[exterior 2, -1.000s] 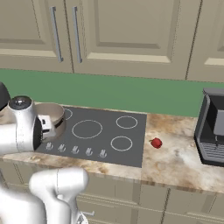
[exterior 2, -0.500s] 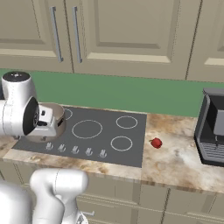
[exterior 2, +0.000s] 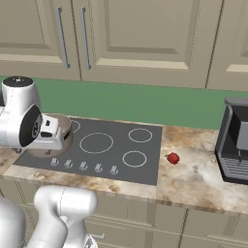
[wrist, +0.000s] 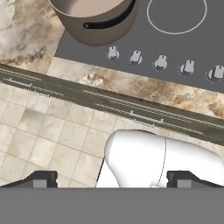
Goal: Turn on the burner for the pot on the stove. Wait thirty seconds for the pot to heat up. Then add the bell pepper to the pot.
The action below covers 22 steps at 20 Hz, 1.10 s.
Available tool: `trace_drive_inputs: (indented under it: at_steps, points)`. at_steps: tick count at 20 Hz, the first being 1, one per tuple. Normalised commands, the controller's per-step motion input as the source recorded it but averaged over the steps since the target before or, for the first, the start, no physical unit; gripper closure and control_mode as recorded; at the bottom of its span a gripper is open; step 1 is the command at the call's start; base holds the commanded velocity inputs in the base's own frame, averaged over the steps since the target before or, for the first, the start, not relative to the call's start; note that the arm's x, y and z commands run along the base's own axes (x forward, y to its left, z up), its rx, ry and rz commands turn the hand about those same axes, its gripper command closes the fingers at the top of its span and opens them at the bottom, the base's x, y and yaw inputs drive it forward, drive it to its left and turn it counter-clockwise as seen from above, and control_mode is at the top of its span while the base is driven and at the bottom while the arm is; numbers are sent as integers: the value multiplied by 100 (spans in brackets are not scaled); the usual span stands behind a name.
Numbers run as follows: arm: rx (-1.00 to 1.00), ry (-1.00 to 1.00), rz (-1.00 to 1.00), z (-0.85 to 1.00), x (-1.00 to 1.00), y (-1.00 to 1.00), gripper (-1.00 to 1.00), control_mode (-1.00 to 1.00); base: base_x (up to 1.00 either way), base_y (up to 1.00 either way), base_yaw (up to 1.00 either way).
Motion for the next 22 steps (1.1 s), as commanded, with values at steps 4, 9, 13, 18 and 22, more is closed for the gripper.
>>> trace_drive_inputs:
  at_steps: [4, 9, 13, 18, 22]
  points:
    - [0, 0, 0, 0, 0, 0, -100, -100, 0, 0, 0]
    - [0, 0, 0, 0, 0, 0, -100, -100, 0, 0, 0]
    - [0, 0, 0, 0, 0, 0, -100, -100, 0, 0, 0]
    - [0, 0, 0, 0, 0, 0, -100, -100, 0, 0, 0]
    - [0, 0, 0, 0, 0, 0, -100, -100, 0, 0, 0]
